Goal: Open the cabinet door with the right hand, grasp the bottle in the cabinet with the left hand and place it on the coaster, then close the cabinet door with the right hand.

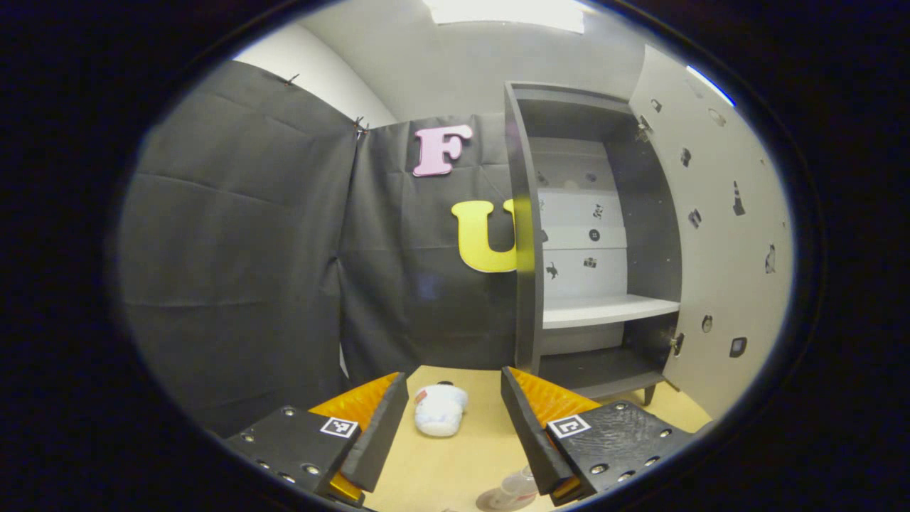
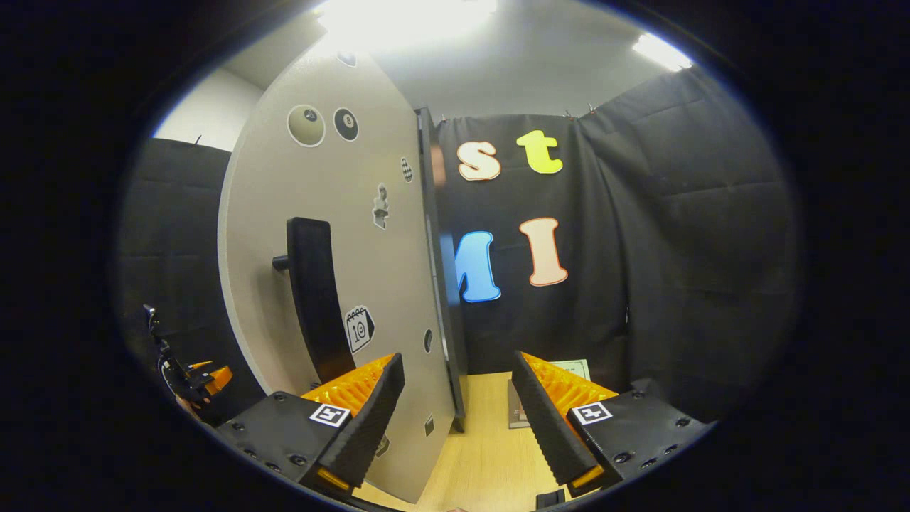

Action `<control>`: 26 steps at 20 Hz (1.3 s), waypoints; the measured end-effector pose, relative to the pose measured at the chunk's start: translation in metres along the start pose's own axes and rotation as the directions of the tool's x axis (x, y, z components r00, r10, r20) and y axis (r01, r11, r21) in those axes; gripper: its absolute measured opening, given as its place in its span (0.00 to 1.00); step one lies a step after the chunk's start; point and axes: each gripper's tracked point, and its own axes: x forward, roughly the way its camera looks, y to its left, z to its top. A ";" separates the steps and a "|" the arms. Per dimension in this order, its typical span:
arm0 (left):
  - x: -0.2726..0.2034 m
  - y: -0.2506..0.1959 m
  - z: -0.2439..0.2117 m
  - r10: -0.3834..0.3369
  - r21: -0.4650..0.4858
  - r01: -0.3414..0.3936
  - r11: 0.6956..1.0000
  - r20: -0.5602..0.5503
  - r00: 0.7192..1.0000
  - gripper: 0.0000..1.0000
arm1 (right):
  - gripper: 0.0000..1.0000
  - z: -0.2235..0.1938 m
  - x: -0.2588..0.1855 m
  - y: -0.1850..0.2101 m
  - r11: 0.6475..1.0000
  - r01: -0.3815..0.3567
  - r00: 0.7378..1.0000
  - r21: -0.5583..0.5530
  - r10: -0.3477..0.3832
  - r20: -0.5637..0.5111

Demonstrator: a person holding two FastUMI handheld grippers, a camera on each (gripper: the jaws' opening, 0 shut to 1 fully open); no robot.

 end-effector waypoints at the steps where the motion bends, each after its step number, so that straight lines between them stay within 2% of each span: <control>1: 0.003 0.001 0.000 -0.008 -0.003 0.008 1.000 0.001 1.000 0.80 | 0.97 -0.001 0.001 0.009 1.000 -0.014 1.000 0.000 0.014 -0.002; 7: 0.000 0.004 -0.005 -0.016 -0.011 0.015 1.000 -0.021 1.000 0.80 | 0.97 0.002 0.017 0.049 0.998 -0.056 0.998 -0.011 0.056 -0.003; 20: 0.002 0.008 -0.007 0.036 -0.009 -0.036 0.999 -0.044 0.998 0.80 | 0.97 -0.003 0.058 0.129 0.983 -0.181 0.983 0.028 0.182 -0.028; 23: 0.001 0.010 -0.008 0.052 -0.014 -0.052 0.999 -0.045 0.998 0.80 | 0.97 0.001 0.072 0.142 0.983 -0.181 0.983 0.019 0.182 -0.012; 24: 0.000 0.011 -0.008 0.058 -0.017 -0.059 0.998 -0.045 0.997 0.83 | 0.98 0.001 0.079 0.145 0.983 -0.180 0.984 0.022 0.180 -0.008; 26: 0.000 0.013 -0.009 0.069 -0.021 -0.070 0.997 -0.047 0.997 0.81 | 0.98 0.000 0.090 0.149 0.986 -0.166 0.986 0.028 0.166 -0.003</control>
